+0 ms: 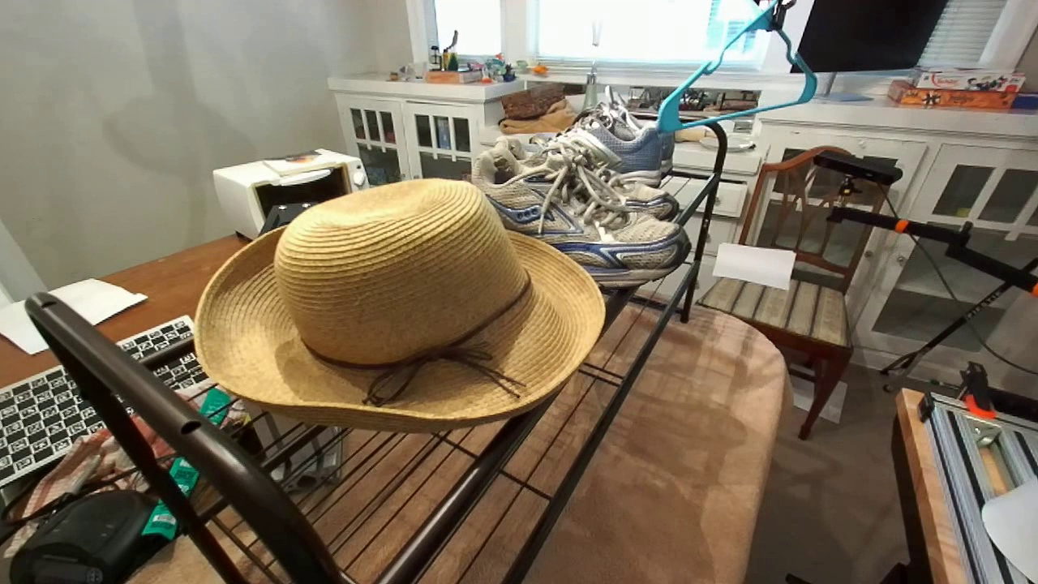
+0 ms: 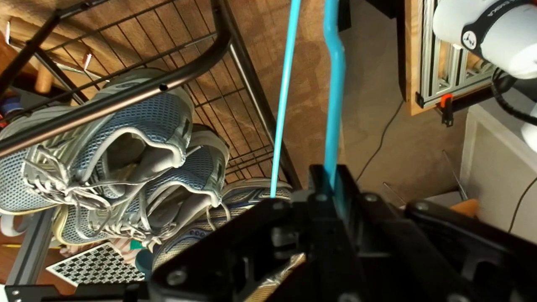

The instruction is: Hang the hanger to the right side of the shoe rack

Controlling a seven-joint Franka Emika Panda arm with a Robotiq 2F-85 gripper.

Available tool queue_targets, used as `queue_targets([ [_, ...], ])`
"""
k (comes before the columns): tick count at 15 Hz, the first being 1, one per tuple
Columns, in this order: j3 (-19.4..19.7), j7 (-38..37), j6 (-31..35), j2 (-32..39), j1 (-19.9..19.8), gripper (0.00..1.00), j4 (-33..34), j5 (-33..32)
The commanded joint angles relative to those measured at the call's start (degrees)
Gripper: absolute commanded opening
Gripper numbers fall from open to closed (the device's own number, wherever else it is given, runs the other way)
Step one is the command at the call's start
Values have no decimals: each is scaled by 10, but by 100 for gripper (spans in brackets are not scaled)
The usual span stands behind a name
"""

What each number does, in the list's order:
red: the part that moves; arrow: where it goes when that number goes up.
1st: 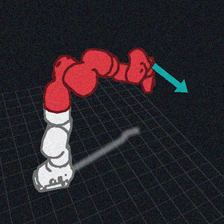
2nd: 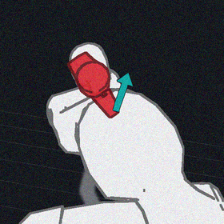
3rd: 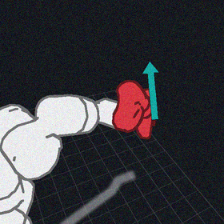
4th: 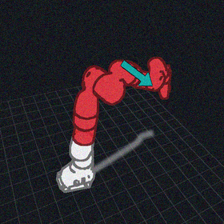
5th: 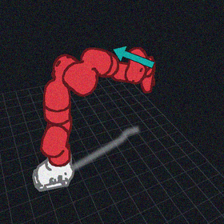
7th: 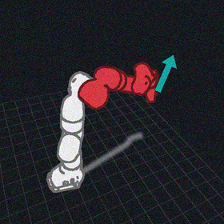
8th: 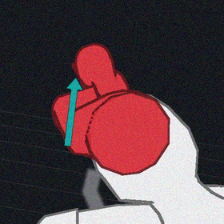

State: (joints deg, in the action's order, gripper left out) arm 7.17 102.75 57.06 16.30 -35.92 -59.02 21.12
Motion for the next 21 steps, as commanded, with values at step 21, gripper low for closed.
queue_targets([
  [21,6,213,231,-48,111,2,-213,-396],
])
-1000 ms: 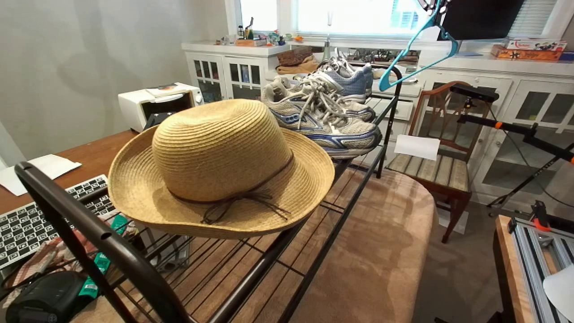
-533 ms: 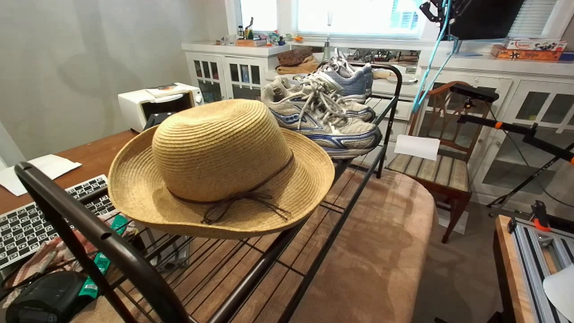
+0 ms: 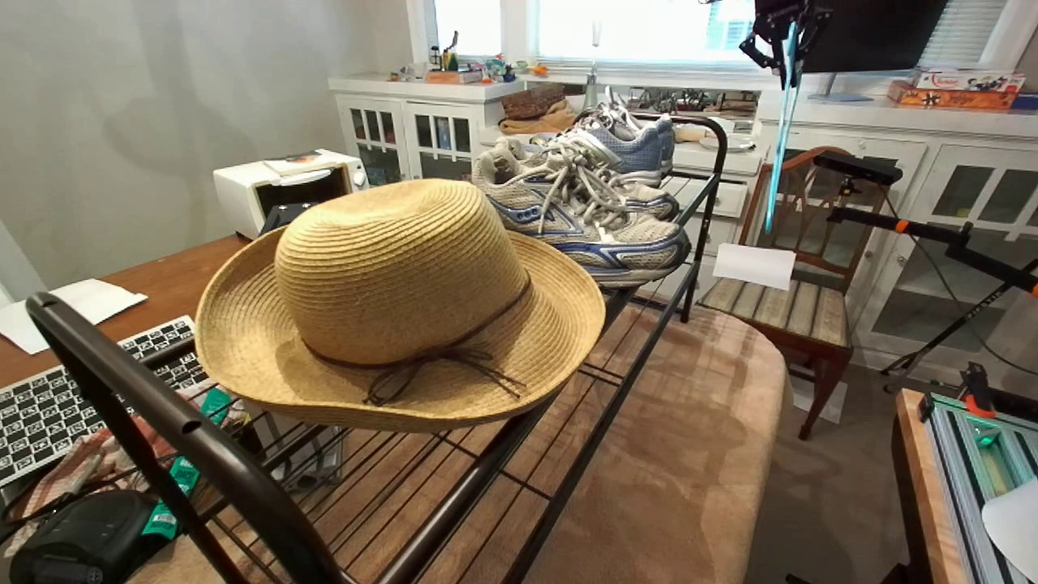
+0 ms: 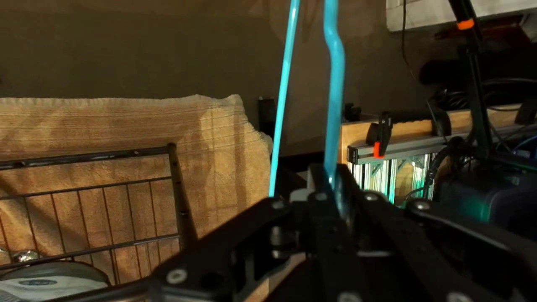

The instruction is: Hang the hanger to the right side of the shoe rack

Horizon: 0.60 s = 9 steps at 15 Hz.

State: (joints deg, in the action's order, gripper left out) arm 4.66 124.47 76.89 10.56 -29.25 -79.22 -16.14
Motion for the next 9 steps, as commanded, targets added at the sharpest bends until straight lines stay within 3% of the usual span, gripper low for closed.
queue_targets([
  [1,37,-6,46,15,55,2,-10,-29],
  [9,61,-8,116,64,102,2,9,-112],
])
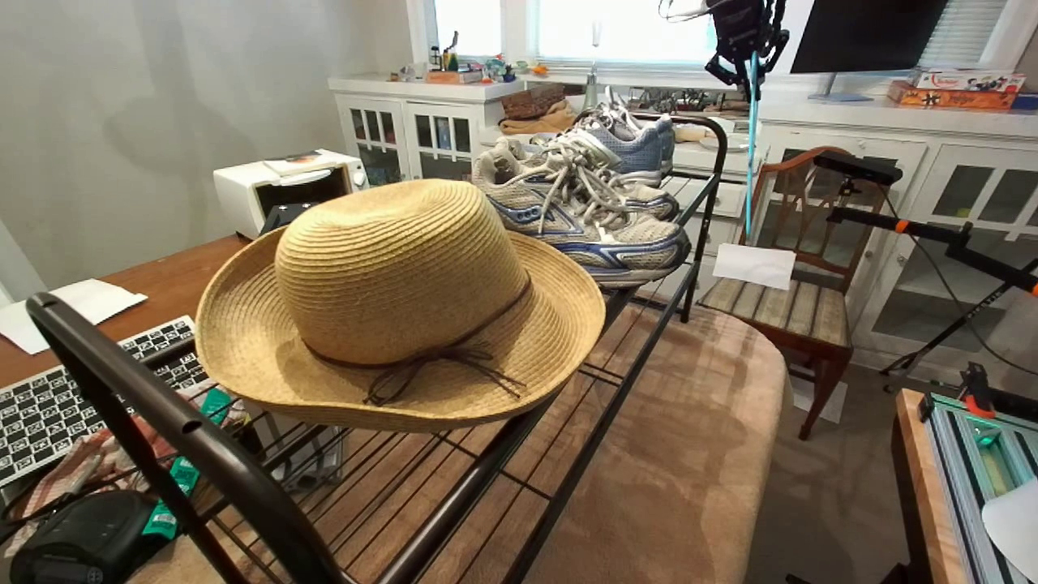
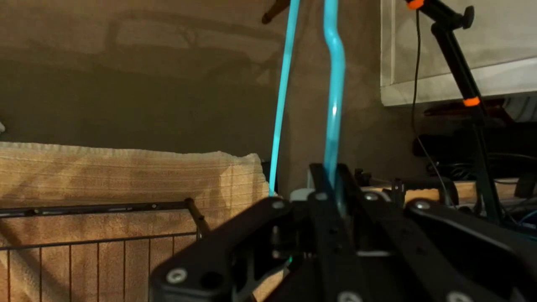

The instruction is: Hang the hanger to the right side of the shoe rack

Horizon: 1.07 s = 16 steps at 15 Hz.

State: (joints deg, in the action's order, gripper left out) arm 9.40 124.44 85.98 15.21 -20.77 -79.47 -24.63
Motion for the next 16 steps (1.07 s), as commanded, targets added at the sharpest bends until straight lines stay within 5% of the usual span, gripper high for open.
queue_targets([
  [1,14,-13,33,24,20,2,13,-32],
  [16,15,-134,126,71,52,2,37,-45],
])
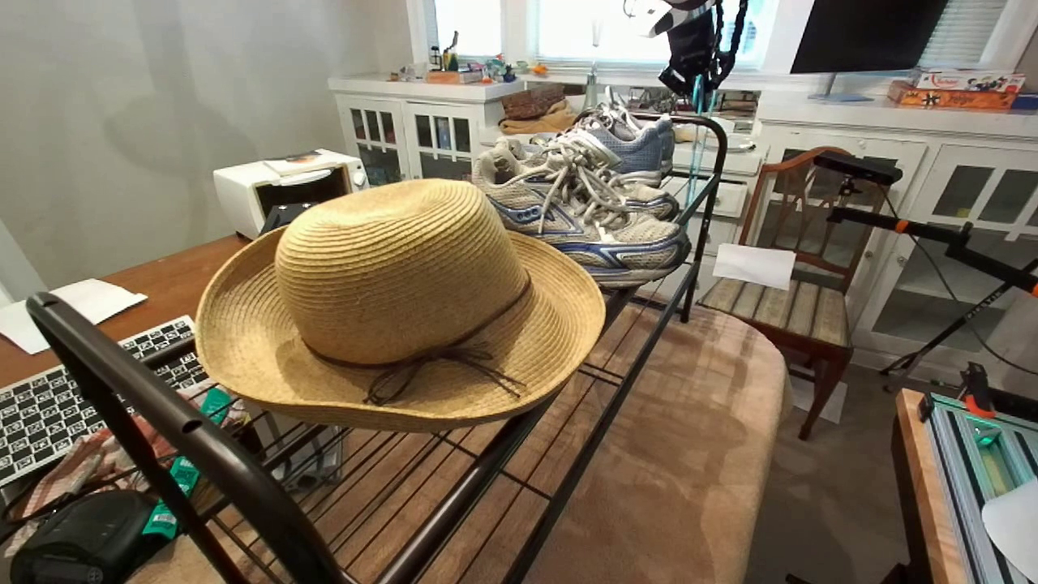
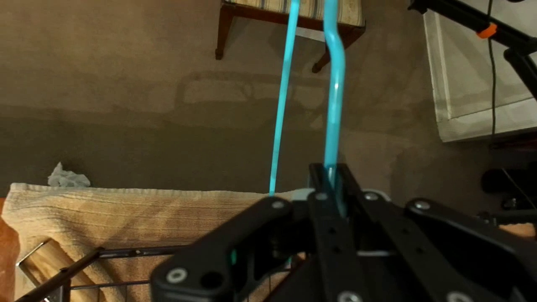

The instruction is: Hang the hanger to the right side of the shoe rack

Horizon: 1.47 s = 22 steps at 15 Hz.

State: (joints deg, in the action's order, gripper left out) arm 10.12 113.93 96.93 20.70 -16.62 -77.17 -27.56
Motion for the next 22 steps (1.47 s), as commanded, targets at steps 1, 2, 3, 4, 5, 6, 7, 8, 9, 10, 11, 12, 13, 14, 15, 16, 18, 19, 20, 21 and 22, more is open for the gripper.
queue_targets([
  [1,8,-38,21,18,12,2,16,-15],
  [2,7,-47,25,21,13,2,17,-16],
  [3,7,-55,26,23,14,2,18,-14],
  [4,6,-61,28,24,15,2,18,-13],
  [5,6,-67,31,26,16,2,18,-13],
  [6,5,-72,32,28,17,2,18,-12],
  [7,5,-77,34,29,18,2,17,-12],
  [8,4,-81,35,30,19,2,18,-11],
  [9,4,-85,35,31,20,2,19,-9],
  [10,3,-89,34,30,21,2,20,-7],
  [11,2,-92,34,30,22,2,21,-6],
  [12,1,-96,33,30,23,2,22,-5],
  [13,1,-100,34,30,25,2,22,-7],
  [14,2,-102,35,31,26,2,21,-8],
  [15,2,-106,35,33,26,2,19,-9],
  [16,2,-108,36,34,26,2,18,-8],
  [18,3,-114,41,39,25,2,17,-9],
  [19,4,-117,40,42,24,2,17,-10],
  [20,4,-119,40,45,24,2,18,-9],
  [21,4,-122,41,48,23,2,19,-10],
  [22,5,-125,41,51,23,2,19,-11],
])
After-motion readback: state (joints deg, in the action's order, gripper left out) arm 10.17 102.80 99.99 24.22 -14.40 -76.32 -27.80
